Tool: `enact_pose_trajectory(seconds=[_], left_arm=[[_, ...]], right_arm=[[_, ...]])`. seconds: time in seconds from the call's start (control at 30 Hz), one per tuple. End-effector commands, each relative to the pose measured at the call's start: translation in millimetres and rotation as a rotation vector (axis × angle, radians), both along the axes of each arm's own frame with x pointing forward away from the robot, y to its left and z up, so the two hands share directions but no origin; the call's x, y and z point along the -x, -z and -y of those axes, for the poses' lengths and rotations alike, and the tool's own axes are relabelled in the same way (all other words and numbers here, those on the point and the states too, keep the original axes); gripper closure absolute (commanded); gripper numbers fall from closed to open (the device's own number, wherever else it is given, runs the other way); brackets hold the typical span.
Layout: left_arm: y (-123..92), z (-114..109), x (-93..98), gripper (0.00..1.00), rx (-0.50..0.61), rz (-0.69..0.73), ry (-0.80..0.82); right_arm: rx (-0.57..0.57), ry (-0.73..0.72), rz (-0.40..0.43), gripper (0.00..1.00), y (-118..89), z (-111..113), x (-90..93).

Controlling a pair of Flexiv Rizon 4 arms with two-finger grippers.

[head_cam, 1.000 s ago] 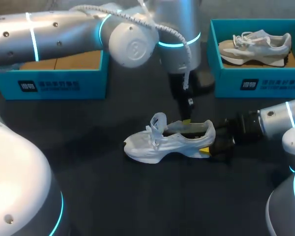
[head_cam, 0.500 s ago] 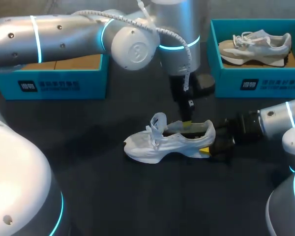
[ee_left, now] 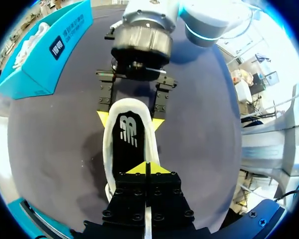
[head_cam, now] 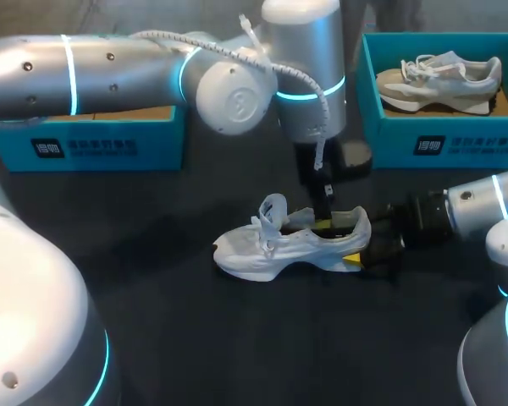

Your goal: Take the shoe out of the shoebox, open the shoe tongue, remove and reinsert the insole, then place the shoe into the shoebox

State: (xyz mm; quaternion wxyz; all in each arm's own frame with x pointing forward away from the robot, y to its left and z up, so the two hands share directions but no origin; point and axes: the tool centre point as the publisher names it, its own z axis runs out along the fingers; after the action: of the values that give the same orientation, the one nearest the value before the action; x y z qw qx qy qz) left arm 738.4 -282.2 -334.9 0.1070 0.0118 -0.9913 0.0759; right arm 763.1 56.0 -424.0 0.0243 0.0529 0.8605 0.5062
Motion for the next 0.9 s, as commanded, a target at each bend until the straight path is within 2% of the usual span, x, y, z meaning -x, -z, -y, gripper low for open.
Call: enact_pose_trajectory(seconds=[0.03, 0.23, 0.5, 0.9], left_arm=[[19, 10, -4.0, 1.0, -0.003, -0.018, 0.01], [34, 10, -8.3, 1.0, -0.018, -0.022, 0.026], [43, 6, -13.6, 1.0, -0.033, -0.044, 0.051], [56, 6, -2.2, 1.0, -0.028, -0.059, 0.124]], right_arm=[[0.003, 0.002, 0.0, 1.0, 2, -3, 1.6], [0.003, 0.002, 0.0, 1.0, 2, -3, 1.6], [0.003, 0.002, 0.0, 1.0, 2, -3, 1.6], [0.003, 0.002, 0.0, 1.0, 2, -3, 1.6]])
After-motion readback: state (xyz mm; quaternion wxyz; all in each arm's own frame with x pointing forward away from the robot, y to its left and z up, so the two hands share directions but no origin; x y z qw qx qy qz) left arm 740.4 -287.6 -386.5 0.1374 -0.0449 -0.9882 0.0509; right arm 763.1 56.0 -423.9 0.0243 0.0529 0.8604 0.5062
